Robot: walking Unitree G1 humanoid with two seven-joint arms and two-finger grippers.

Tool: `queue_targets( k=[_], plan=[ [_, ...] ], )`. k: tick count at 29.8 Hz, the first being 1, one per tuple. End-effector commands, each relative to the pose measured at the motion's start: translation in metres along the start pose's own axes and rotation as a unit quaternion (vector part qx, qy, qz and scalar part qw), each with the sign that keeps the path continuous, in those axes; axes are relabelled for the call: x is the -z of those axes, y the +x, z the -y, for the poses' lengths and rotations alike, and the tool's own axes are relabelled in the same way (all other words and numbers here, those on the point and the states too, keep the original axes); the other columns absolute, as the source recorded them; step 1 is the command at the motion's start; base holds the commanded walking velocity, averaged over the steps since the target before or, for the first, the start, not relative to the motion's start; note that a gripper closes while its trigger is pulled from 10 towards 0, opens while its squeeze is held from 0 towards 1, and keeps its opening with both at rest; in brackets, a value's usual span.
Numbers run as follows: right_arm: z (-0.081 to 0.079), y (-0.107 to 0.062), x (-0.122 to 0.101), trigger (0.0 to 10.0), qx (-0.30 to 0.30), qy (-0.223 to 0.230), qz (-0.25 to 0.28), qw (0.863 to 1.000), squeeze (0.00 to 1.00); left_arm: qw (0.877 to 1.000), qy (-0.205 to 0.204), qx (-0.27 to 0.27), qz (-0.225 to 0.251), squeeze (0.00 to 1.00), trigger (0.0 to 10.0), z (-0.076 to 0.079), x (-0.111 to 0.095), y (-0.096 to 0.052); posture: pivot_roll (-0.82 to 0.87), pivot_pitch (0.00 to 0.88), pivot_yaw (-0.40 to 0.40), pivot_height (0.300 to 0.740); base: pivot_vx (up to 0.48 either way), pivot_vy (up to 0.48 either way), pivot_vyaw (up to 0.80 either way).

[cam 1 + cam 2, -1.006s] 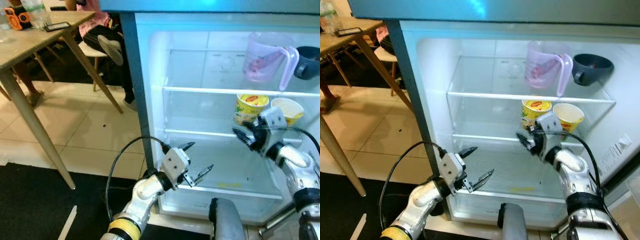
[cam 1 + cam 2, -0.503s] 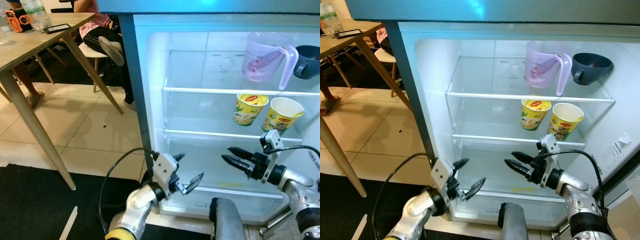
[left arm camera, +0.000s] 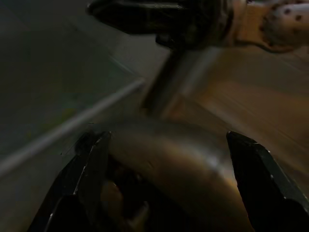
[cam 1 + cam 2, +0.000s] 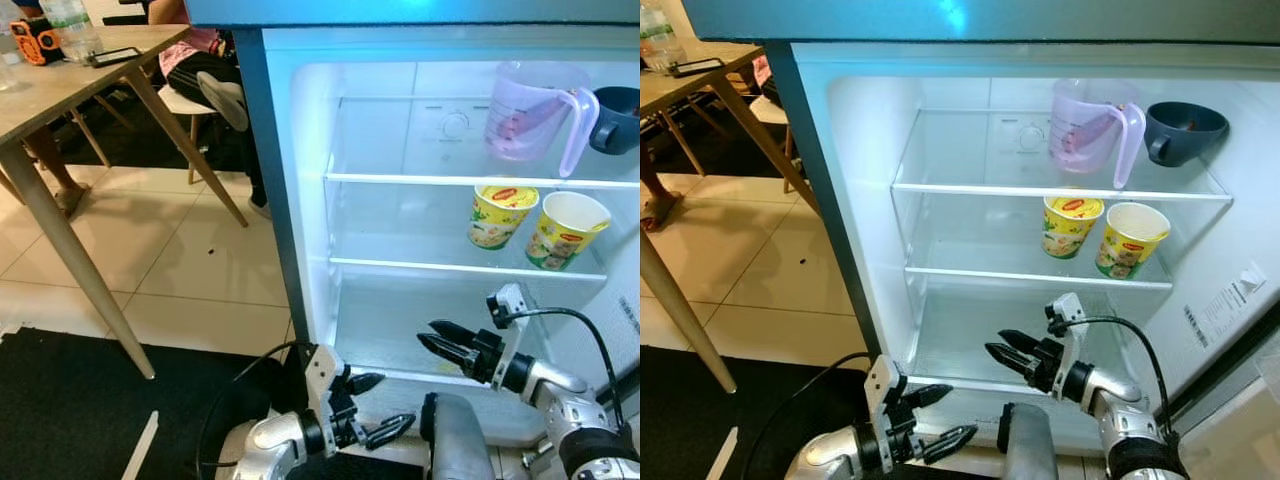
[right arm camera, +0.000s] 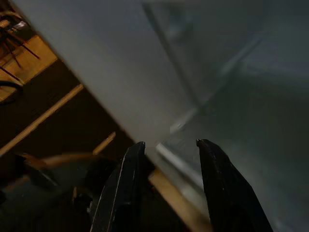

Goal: Restocking fridge

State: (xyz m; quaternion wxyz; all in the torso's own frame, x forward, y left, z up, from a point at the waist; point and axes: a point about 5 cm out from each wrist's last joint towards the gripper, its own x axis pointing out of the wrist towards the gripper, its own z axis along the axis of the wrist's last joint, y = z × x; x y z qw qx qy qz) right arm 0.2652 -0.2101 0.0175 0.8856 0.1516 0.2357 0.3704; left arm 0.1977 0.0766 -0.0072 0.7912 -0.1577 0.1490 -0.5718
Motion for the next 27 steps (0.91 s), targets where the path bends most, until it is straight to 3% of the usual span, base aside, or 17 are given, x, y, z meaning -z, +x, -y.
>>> queue_targets(
  k=[1, 5, 12, 13, 17, 19, 22, 27],
  plan=[
    [-0.002, 0.002, 0.009, 10.0, 0.007, 0.003, -0.013, 1.000, 0.00, 1.000, -0.022, 0.008, -0.010, 0.00, 10.0, -0.001, 0.005, -0.012, -0.03, 0.000, 0.028, 0.470, 0.000, 0.000, 0.00],
    [0.004, 0.002, 0.020, 10.0, 0.078, 0.008, -0.027, 0.997, 0.00, 0.997, -0.070, 0.008, -0.017, 0.00, 10.0, -0.005, 0.011, -0.032, -0.03, 0.000, 0.030, 0.490, 0.000, 0.000, 0.00],
    [0.005, 0.004, 0.025, 10.0, 0.096, 0.016, -0.026, 0.995, 0.00, 0.996, -0.091, -0.014, -0.017, 0.00, 10.0, -0.011, 0.014, -0.045, -0.03, 0.000, 0.031, 0.505, 0.000, 0.000, 0.00],
    [0.004, 0.006, 0.030, 10.0, 0.115, 0.008, -0.035, 0.993, 0.00, 0.993, -0.108, -0.036, -0.015, 0.00, 10.0, -0.014, 0.017, -0.056, -0.03, 0.000, 0.036, 0.510, 0.000, 0.000, 0.00],
    [0.004, 0.008, 0.034, 10.0, 0.131, 0.008, -0.041, 0.990, 0.00, 0.990, -0.130, -0.057, -0.016, 0.00, 10.0, -0.015, 0.023, -0.067, -0.03, 0.000, 0.038, 0.510, 0.000, 0.000, 0.00],
    [0.004, 0.008, 0.034, 10.0, 0.131, 0.008, -0.041, 0.990, 0.00, 0.990, -0.130, -0.057, -0.016, 0.00, 10.0, -0.015, 0.023, -0.067, -0.03, 0.000, 0.038, 0.510, 0.000, 0.000, 0.00],
    [0.007, 0.007, 0.031, 10.0, 0.158, 0.024, -0.010, 0.987, 0.00, 0.978, -0.178, -0.109, -0.019, 0.00, 10.0, -0.013, 0.041, -0.086, -0.02, 0.000, 0.044, 0.515, 0.000, 0.000, 0.00],
    [0.008, 0.008, 0.030, 10.0, 0.167, 0.028, -0.002, 0.986, 0.00, 0.967, -0.206, -0.152, -0.016, 0.00, 10.0, -0.013, 0.050, -0.100, -0.02, 0.000, 0.045, 0.525, 0.000, 0.000, 0.00]
  ],
)
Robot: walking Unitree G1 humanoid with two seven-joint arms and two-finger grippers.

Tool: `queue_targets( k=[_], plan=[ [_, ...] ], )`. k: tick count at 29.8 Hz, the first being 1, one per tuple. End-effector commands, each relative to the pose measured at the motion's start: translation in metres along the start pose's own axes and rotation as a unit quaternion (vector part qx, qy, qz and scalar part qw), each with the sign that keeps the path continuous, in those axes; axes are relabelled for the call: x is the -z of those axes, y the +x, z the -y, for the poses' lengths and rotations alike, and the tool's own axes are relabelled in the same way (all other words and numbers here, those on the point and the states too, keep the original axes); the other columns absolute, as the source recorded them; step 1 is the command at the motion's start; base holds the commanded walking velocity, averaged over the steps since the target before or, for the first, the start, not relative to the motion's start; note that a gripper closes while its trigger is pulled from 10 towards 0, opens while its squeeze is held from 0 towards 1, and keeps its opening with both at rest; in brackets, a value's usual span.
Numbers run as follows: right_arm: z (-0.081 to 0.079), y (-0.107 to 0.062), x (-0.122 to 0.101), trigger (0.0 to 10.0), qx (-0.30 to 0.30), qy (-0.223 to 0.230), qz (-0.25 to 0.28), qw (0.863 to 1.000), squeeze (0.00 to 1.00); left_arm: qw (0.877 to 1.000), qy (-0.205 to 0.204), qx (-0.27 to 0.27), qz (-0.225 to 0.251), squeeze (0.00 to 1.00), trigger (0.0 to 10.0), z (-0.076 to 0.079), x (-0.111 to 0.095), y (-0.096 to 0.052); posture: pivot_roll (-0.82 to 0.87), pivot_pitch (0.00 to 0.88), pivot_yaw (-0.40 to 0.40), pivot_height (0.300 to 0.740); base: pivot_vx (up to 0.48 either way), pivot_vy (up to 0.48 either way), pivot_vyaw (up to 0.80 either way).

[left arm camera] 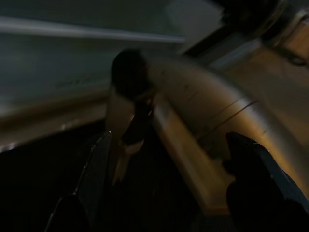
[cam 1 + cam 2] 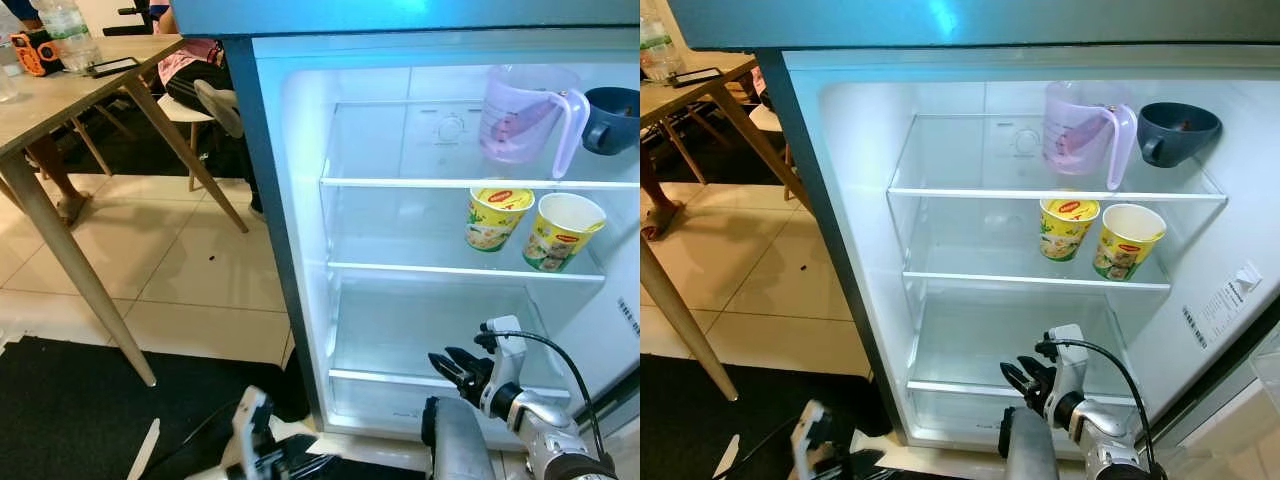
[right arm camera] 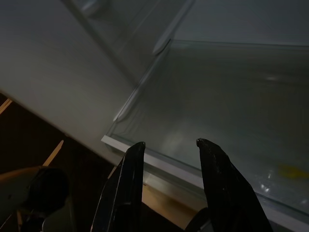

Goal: Restocking fridge

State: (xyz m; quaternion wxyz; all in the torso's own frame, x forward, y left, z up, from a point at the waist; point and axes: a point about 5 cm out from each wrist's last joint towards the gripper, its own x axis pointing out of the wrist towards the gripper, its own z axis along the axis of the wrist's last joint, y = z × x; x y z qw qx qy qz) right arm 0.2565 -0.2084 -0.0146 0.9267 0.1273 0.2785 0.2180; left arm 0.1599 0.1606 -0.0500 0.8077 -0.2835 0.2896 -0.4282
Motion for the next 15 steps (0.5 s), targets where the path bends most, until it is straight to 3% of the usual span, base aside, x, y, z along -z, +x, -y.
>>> queue_targets(
  k=[1, 2, 4, 6, 7, 10, 13, 15],
  plan=[
    [-0.001, 0.002, -0.002, 10.0, 0.007, 0.004, 0.011, 1.000, 0.00, 0.998, -0.018, -0.055, 0.012, 0.00, 10.0, -0.010, 0.001, -0.016, -0.02, 0.000, 0.047, 0.530, 0.000, 0.000, 0.00],
    [-0.001, 0.002, -0.002, 10.0, 0.007, 0.004, 0.011, 1.000, 0.00, 0.998, -0.018, -0.055, 0.012, 0.00, 10.0, -0.010, 0.001, -0.016, -0.02, 0.000, 0.047, 0.530, 0.000, 0.000, 0.00],
    [0.000, 0.003, -0.003, 10.0, 0.017, 0.005, 0.014, 1.000, 0.00, 0.990, -0.036, -0.132, 0.046, 0.00, 10.0, -0.023, -0.003, -0.033, -0.02, 0.000, 0.049, 0.540, 0.000, 0.000, 0.00],
    [0.000, 0.003, -0.003, 10.0, 0.017, 0.005, 0.014, 1.000, 0.00, 0.990, -0.036, -0.132, 0.046, 0.00, 10.0, -0.023, -0.003, -0.033, -0.02, 0.000, 0.049, 0.540, 0.000, 0.000, 0.00],
    [0.000, 0.003, -0.002, 10.0, 0.024, 0.006, 0.014, 1.000, 0.00, 0.983, -0.042, -0.167, 0.061, 0.00, 10.0, -0.029, -0.006, -0.041, -0.02, 0.000, 0.049, 0.545, 0.000, 0.000, 0.00],
    [0.001, 0.003, -0.002, 10.0, 0.029, 0.008, 0.015, 0.999, 0.00, 0.975, -0.045, -0.200, 0.081, 0.00, 10.0, -0.034, -0.010, -0.049, -0.02, 0.000, 0.048, 0.550, 0.000, 0.000, 0.00],
    [0.002, 0.002, 0.000, 10.0, 0.042, 0.012, 0.014, 0.999, 0.00, 0.949, -0.046, -0.277, 0.141, 0.00, 10.0, -0.046, -0.026, -0.068, -0.02, 0.000, 0.048, 0.565, 0.000, 0.000, 0.00],
    [0.003, 0.001, 0.001, 10.0, 0.048, 0.014, 0.013, 0.999, 0.00, 0.940, -0.040, -0.302, 0.151, 0.00, 10.0, -0.049, -0.030, -0.073, -0.02, 0.000, 0.048, 0.575, 0.000, 0.000, 0.00]
  ],
)
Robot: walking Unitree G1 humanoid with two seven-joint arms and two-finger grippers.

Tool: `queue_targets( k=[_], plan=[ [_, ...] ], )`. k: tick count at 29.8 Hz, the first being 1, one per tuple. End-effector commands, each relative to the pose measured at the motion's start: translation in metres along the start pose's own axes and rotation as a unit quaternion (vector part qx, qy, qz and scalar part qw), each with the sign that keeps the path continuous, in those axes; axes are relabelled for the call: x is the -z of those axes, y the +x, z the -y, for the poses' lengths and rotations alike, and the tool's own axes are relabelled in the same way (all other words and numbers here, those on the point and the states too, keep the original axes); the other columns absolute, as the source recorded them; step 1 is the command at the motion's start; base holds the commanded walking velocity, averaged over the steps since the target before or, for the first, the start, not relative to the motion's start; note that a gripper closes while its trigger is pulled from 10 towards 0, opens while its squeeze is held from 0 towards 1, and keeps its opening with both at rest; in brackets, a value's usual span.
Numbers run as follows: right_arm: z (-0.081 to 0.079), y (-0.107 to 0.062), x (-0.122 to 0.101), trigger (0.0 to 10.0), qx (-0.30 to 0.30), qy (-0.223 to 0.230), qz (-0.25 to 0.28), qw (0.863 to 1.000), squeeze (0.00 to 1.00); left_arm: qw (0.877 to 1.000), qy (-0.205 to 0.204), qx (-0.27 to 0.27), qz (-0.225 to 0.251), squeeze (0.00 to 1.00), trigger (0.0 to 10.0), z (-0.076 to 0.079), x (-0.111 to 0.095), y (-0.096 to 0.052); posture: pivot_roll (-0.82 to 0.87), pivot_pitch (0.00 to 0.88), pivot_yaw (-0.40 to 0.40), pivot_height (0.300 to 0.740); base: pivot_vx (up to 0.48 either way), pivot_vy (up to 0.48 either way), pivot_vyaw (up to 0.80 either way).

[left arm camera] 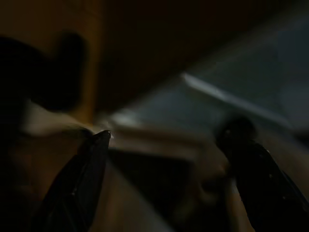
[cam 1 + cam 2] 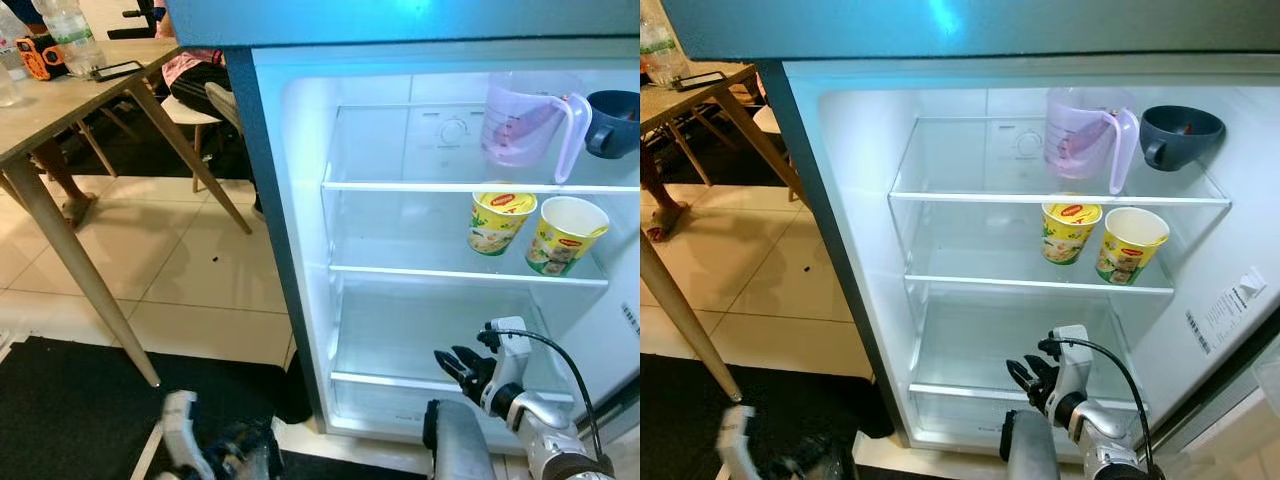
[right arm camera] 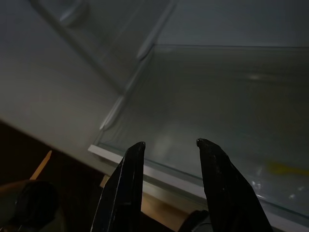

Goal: Restocking fridge

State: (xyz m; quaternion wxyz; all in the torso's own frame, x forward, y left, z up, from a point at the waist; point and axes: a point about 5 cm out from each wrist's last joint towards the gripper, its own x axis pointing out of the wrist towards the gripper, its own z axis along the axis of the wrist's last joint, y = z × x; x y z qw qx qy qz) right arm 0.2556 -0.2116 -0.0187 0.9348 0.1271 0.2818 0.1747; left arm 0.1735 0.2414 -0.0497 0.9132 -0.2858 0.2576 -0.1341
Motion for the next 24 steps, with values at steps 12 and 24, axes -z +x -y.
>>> queue_targets(
  k=[12, 24],
  plan=[
    [0.004, -0.001, 0.005, 10.0, 0.038, 0.009, -0.002, 0.999, 0.00, 0.986, 0.025, -0.139, 0.086, 0.00, 10.0, -0.021, -0.034, -0.003, -0.02, 0.000, 0.044, 0.625, 0.000, 0.000, 0.00],
    [0.012, -0.012, 0.027, 10.0, 0.091, 0.040, -0.031, 0.995, 0.00, 0.980, 0.016, -0.197, 0.035, 0.00, 10.0, -0.022, -0.019, 0.002, -0.02, 0.000, 0.043, 0.625, 0.000, 0.000, 0.00]
  ],
)
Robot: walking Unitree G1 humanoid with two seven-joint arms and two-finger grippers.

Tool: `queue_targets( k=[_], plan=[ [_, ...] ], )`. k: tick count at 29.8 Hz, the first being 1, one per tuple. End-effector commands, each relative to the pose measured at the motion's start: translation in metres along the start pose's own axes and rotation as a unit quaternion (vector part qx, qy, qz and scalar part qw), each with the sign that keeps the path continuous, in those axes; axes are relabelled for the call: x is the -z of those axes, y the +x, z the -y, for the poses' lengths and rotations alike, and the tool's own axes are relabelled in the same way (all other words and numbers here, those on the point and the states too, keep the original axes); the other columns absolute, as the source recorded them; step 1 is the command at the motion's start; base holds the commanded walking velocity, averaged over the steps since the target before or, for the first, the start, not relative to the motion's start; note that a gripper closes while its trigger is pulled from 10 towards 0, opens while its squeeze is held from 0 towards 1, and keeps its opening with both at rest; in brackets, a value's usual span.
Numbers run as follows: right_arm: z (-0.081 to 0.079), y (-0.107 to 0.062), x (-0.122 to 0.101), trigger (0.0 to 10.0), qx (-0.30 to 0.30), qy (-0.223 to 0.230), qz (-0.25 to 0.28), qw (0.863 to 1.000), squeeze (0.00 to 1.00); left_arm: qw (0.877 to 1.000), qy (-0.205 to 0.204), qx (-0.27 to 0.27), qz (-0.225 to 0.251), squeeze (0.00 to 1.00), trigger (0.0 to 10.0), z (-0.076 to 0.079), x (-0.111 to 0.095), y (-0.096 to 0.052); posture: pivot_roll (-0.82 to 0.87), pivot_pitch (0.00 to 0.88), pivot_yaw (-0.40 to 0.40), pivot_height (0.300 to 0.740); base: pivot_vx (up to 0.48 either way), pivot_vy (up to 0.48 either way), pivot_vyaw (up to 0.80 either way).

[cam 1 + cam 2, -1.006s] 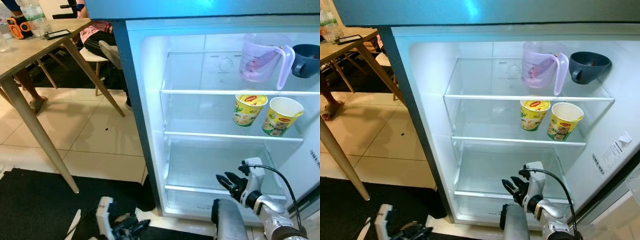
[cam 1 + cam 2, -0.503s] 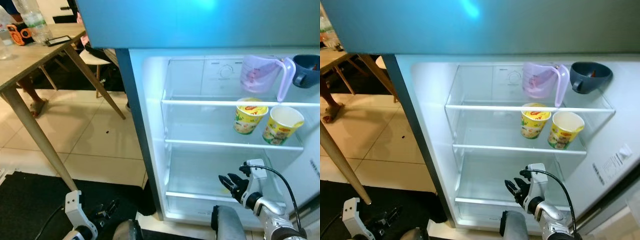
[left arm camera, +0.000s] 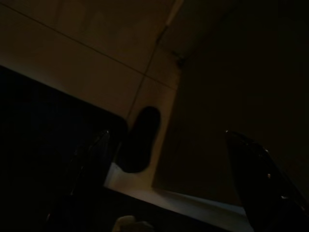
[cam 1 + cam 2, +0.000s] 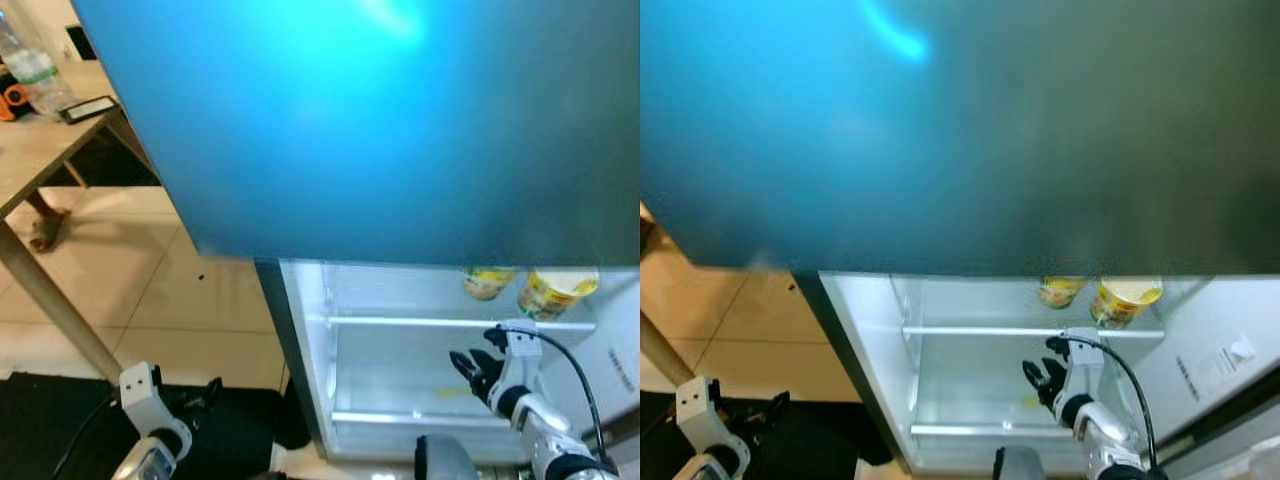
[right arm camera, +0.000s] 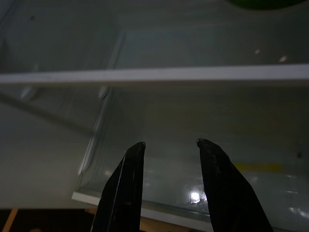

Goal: Restocking fridge

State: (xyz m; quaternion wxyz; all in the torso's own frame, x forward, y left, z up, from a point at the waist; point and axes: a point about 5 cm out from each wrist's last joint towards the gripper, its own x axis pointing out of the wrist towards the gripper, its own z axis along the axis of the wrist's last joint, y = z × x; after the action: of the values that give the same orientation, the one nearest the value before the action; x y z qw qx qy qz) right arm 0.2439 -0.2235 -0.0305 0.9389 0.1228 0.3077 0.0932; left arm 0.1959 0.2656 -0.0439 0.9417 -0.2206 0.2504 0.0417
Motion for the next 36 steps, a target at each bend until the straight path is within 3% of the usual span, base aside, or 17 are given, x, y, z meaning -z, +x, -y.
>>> queue_targets(
  k=[1, 3, 6, 15, 36],
  plan=[
    [0.002, -0.004, 0.015, 10.0, 0.014, 0.018, -0.021, 1.000, 0.00, 0.999, -0.004, -0.024, -0.026, 0.00, 10.0, -0.006, 0.009, -0.005, -0.02, 0.000, 0.043, 0.625, 0.000, 0.000, 0.00],
    [0.003, -0.005, 0.016, 10.0, 0.018, 0.019, -0.025, 0.999, 0.00, 0.999, -0.004, -0.030, -0.032, 0.00, 10.0, -0.006, 0.011, -0.005, -0.02, 0.000, 0.041, 0.625, 0.000, 0.000, 0.00],
    [0.005, -0.008, 0.023, 10.0, 0.037, 0.029, -0.034, 0.998, 0.00, 0.996, 0.007, -0.047, -0.078, 0.00, 10.0, -0.006, 0.022, -0.006, -0.02, 0.000, 0.042, 0.625, 0.000, 0.000, 0.00],
    [0.008, -0.014, 0.036, 10.0, 0.044, 0.053, -0.044, 0.997, 0.00, 0.997, 0.007, -0.049, -0.063, 0.00, 10.0, -0.003, 0.024, -0.006, -0.02, 0.000, 0.040, 0.629, -0.160, 0.000, 0.00],
    [0.012, -0.023, 0.053, 10.0, 0.062, 0.076, -0.058, 0.994, 0.00, 0.988, 0.014, -0.075, -0.135, 0.00, 10.0, -0.006, 0.063, -0.026, -0.02, 0.000, 0.040, 0.732, 0.000, 0.000, 0.00]
  ],
)
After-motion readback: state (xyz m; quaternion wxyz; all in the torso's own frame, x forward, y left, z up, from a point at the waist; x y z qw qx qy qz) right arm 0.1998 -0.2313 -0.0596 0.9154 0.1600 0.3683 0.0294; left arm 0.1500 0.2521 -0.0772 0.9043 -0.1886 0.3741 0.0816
